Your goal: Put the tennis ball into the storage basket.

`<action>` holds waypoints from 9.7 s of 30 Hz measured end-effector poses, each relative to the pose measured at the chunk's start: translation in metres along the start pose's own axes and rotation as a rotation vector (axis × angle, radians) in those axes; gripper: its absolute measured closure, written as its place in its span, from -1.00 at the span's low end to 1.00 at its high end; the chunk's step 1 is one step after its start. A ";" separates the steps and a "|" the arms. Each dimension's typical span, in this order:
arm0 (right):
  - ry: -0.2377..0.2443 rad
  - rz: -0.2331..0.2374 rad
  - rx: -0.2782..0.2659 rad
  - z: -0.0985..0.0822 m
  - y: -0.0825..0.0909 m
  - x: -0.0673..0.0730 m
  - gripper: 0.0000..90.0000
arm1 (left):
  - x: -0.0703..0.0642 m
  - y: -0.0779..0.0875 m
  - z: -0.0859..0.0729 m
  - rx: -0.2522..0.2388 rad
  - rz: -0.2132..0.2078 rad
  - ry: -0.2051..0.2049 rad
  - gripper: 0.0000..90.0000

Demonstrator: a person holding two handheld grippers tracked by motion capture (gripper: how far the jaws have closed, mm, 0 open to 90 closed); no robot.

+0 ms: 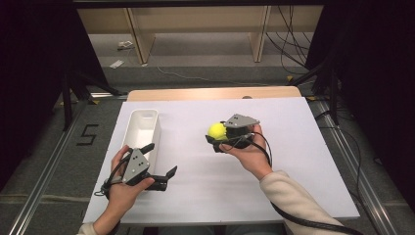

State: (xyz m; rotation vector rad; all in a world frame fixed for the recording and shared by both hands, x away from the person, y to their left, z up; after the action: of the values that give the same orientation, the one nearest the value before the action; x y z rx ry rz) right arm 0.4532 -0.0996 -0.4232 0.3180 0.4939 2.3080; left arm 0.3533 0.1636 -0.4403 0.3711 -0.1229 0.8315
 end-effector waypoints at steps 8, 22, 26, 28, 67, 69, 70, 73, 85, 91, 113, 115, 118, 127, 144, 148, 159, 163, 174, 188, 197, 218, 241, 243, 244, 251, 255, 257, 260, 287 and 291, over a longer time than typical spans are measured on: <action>-0.002 0.004 -0.002 0.003 -0.003 0.002 -0.41 | 0.000 0.000 0.000 -0.001 0.000 0.000 -1.00; 0.010 0.015 -0.005 0.008 -0.008 0.006 -0.41 | -0.001 0.000 0.001 -0.003 -0.004 0.000 -1.00; 0.008 0.016 -0.005 0.009 -0.009 0.007 -0.41 | 0.000 0.000 0.000 -0.002 -0.002 0.002 -1.00; 0.010 0.018 -0.004 0.010 -0.009 0.007 -0.41 | 0.000 0.000 0.000 -0.002 -0.002 0.002 -1.00; 0.023 0.043 -0.022 0.026 -0.023 0.020 -0.41 | -0.001 0.000 0.001 -0.005 -0.002 0.004 -1.00; 0.019 0.044 -0.018 0.025 -0.023 0.020 -0.41 | 0.000 0.000 0.001 -0.005 -0.002 0.004 -1.00; 0.020 0.044 -0.017 0.025 -0.024 0.020 -0.41 | 0.000 0.000 0.001 -0.005 -0.001 0.004 -1.00; 0.023 0.045 -0.023 0.026 -0.025 0.019 -0.41 | 0.000 0.000 0.001 -0.004 -0.002 0.004 -1.00; 0.025 0.051 -0.023 0.033 -0.029 0.024 -0.41 | -0.001 0.000 0.001 -0.006 -0.001 0.004 -1.00; 0.032 0.058 -0.027 0.037 -0.032 0.028 -0.41 | -0.002 0.000 0.001 -0.006 -0.015 0.019 -1.00; 0.051 0.073 -0.028 0.046 -0.042 0.037 -0.41 | 0.000 0.000 0.002 -0.009 0.000 0.004 -1.00; 0.053 0.072 -0.030 0.047 -0.043 0.038 -0.41 | 0.000 0.000 0.002 -0.009 0.000 0.002 -1.00; 0.054 0.078 -0.029 0.048 -0.044 0.041 -0.41 | 0.000 0.000 0.002 -0.008 0.000 0.000 -1.00; 0.062 0.088 -0.026 0.051 -0.050 0.046 -0.41 | -0.001 -0.001 0.002 -0.007 -0.007 0.002 -1.00; 0.056 0.103 -0.025 0.055 -0.057 0.052 -0.41 | -0.001 -0.001 0.002 -0.008 -0.007 0.001 -1.00; 0.060 0.111 -0.021 0.056 -0.059 0.055 -0.40 | -0.001 -0.001 0.002 -0.008 -0.007 0.000 -1.00; 0.072 0.136 -0.030 0.065 -0.068 0.070 -0.41 | -0.001 0.000 0.002 -0.008 -0.006 0.001 -1.00; 0.068 0.143 -0.029 0.065 -0.070 0.072 -0.41 | -0.001 0.000 0.002 -0.008 -0.006 0.001 -1.00; 0.075 0.149 -0.033 0.071 -0.075 0.078 -0.41 | -0.002 0.000 0.002 -0.007 -0.007 0.001 -1.00; 0.074 0.154 -0.031 0.078 -0.080 0.082 -0.40 | -0.001 0.000 0.002 -0.006 -0.006 -0.004 -1.00; 0.076 0.156 -0.029 0.082 -0.084 0.084 -0.40 | -0.002 0.000 0.002 -0.006 -0.007 -0.006 -1.00; 0.085 0.172 -0.019 0.088 -0.094 0.092 -0.40 | -0.002 0.000 0.002 -0.008 -0.010 -0.002 -1.00; 0.093 0.189 -0.013 0.099 -0.105 0.098 -0.40 | -0.003 0.000 0.003 -0.009 -0.013 -0.006 -1.00; 0.087 0.188 -0.015 0.100 -0.106 0.099 -0.41 | -0.003 0.000 0.002 -0.009 -0.013 -0.007 -1.00; 0.091 0.189 -0.015 0.101 -0.106 0.099 -0.40 | -0.003 0.000 0.003 -0.009 -0.013 -0.006 -1.00; 0.093 0.190 -0.015 0.103 -0.108 0.100 -0.40 | -0.003 0.000 0.003 -0.009 -0.014 -0.008 -1.00; 0.087 0.192 -0.012 0.105 -0.109 0.100 -0.40 | -0.003 -0.001 0.003 -0.008 -0.015 -0.009 -1.00; 0.087 0.193 -0.009 0.105 -0.111 0.100 -0.40 | -0.004 -0.001 0.003 -0.008 -0.018 -0.012 -1.00; 0.087 0.197 -0.007 0.104 -0.113 0.101 -0.41 | -0.004 -0.001 0.003 -0.009 -0.017 -0.011 -1.00; 0.092 0.212 0.005 0.111 -0.127 0.109 -0.40 | -0.004 0.000 0.003 -0.011 -0.017 -0.007 -1.00; 0.090 0.215 0.010 0.112 -0.130 0.110 -0.40 | -0.004 0.000 0.003 -0.010 -0.018 -0.008 -1.00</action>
State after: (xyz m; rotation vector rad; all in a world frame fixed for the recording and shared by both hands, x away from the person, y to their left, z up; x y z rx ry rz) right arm 0.4986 0.0921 -0.3713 0.2841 0.5383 2.5378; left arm 0.3508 0.1597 -0.4386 0.3653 -0.1307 0.8118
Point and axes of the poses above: each handheld gripper's, and its own axes: y roughly backward along the jaws, z roughly out of its top, x roughly to its left, the point moved 3 cm from there along -y, roughly forward along the jaws, and after that the axes turned 7 degrees about -y, right-handed, at the moved point
